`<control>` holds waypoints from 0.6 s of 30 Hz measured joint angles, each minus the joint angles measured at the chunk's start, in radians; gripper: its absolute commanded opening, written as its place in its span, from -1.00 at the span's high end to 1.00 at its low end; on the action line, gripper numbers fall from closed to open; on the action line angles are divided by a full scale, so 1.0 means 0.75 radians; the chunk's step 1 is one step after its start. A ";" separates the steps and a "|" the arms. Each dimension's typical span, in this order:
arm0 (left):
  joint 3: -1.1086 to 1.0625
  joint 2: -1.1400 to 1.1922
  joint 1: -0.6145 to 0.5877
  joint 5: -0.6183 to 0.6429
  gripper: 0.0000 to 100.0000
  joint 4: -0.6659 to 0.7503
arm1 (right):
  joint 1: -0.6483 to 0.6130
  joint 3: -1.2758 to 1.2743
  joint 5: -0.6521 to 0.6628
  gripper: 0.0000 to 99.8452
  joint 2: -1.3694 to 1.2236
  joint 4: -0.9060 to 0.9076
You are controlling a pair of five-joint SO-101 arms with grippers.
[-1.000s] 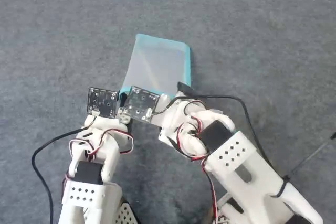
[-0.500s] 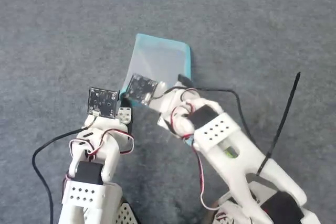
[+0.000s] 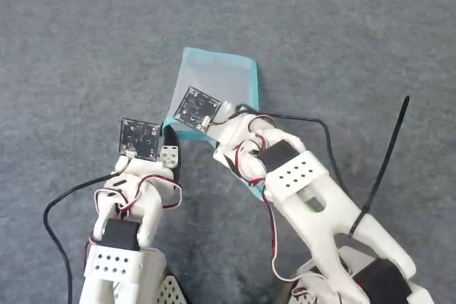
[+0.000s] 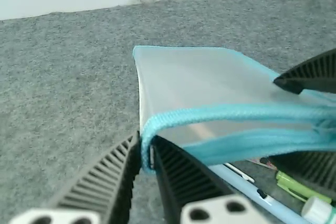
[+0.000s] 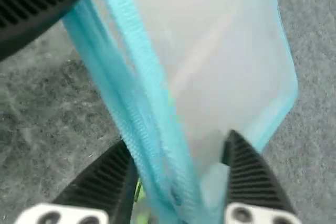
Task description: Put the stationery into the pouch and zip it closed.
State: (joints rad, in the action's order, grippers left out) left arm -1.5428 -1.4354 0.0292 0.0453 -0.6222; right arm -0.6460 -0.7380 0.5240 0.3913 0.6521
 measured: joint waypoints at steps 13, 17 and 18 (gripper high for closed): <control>0.004 -0.006 -0.004 0.002 0.56 0.000 | 0.004 0.000 -0.070 0.99 0.000 0.006; 0.004 -0.014 -0.004 0.006 0.49 0.000 | 0.004 0.000 -0.037 0.99 0.055 0.086; 0.004 -0.014 -0.004 0.006 0.50 0.000 | 0.004 -0.004 -0.025 0.99 0.084 0.098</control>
State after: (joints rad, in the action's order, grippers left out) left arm -1.5397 -1.4461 0.0261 0.0499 -0.6222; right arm -0.6429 -0.7411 0.5056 0.4542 0.7258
